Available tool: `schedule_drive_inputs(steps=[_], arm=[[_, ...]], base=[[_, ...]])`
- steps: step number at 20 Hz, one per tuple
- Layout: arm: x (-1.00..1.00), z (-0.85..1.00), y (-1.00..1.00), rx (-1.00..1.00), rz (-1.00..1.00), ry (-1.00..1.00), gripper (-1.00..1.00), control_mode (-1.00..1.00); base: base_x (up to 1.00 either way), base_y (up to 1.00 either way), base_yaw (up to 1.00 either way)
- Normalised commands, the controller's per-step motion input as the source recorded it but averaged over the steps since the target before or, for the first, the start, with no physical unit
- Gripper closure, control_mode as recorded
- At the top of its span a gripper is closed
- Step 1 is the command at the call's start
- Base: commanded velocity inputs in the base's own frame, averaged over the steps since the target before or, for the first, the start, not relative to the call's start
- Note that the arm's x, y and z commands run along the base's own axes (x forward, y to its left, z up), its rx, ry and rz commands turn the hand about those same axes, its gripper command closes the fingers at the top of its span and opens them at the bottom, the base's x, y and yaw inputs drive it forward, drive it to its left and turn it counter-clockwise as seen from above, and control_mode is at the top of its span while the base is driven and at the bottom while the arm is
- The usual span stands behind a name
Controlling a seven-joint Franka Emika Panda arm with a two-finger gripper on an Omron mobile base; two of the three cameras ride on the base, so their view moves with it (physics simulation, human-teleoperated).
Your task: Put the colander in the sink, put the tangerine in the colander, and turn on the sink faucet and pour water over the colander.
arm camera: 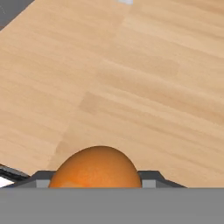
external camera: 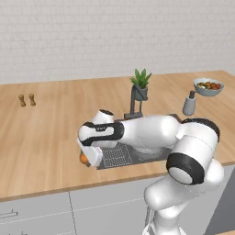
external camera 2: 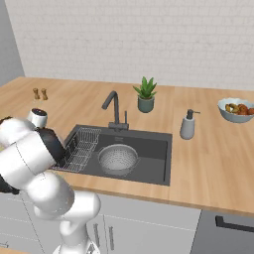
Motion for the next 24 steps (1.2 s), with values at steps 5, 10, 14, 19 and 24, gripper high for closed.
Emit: schedule_drive_inputs(steps=[5,10,14,19,24], arm=[[-0.36,0.37,-0.7,0.17,-0.4,0.1,1.0,-1.0],[-0.39,0.28,-0.53,0.1,-0.55,0.06,1.0,-1.0],[-0.09,0.35,-0.66,0.15,-0.61,0.16,1.0,-1.0],[0.0,0.37,-0.65,0.17,-0.55,0.3,1.0,-1.0],[0.0,0.16,-0.75,0.13,-0.49,0.29,1.0,-1.0]], base=[[0.0,0.0,0.0],[0.0,0.0,0.0],[0.0,0.0,0.0],[0.0,0.0,0.0],[0.0,0.0,0.0]])
